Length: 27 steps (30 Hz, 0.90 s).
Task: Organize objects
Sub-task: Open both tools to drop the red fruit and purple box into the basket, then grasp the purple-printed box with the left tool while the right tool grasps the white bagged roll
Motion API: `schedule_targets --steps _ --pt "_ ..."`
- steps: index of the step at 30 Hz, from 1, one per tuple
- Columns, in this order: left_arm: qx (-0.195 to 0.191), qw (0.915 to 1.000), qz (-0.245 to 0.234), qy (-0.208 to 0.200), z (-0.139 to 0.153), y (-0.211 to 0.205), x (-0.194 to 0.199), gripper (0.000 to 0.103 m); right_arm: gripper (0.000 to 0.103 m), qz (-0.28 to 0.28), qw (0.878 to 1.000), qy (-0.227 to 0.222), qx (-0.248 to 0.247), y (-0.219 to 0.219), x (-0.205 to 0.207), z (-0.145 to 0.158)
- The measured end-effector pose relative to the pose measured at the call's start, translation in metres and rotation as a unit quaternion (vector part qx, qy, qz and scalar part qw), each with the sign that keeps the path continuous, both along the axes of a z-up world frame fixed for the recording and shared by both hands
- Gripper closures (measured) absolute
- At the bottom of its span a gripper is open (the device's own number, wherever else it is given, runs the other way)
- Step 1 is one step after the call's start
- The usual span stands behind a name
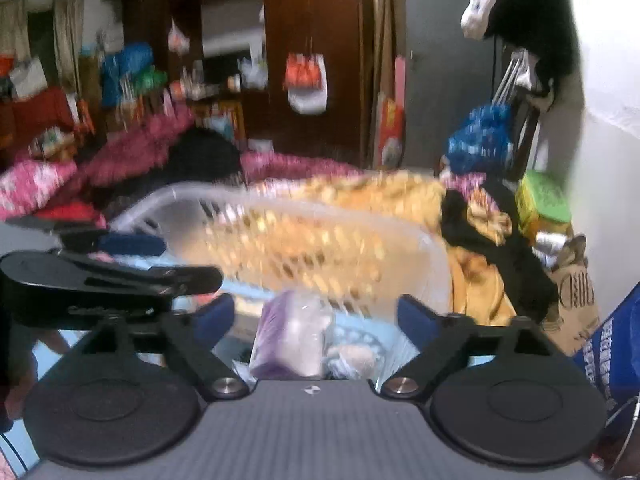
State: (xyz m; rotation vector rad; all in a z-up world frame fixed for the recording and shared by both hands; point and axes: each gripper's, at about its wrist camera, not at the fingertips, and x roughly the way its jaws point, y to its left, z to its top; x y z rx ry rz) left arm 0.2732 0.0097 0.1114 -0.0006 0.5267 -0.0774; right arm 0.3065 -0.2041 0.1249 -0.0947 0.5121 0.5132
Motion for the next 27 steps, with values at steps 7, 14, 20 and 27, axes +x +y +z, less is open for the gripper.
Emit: schedule_targets --steps 7,14,20,27 --pt "0.028 0.9984 -0.008 -0.049 0.007 0.021 -0.113 0.019 0.000 0.004 0.993 -0.114 0.000 -0.042 -0.096 -0.031" --pt "0.054 0.9977 -0.002 -0.041 -0.015 0.023 -0.144 0.008 0.000 0.014 0.994 -0.091 0.056 -0.079 -0.140 -0.087" --pt "0.022 0.9996 -0.017 0.006 -0.075 0.028 -0.101 0.009 0.000 -0.024 0.994 -0.046 0.096 -0.097 -0.133 -0.111" --pt "-0.002 0.9999 -0.013 0.009 -0.096 0.043 -0.084 0.009 0.000 -0.022 0.994 -0.034 0.100 -0.097 -0.139 -0.123"
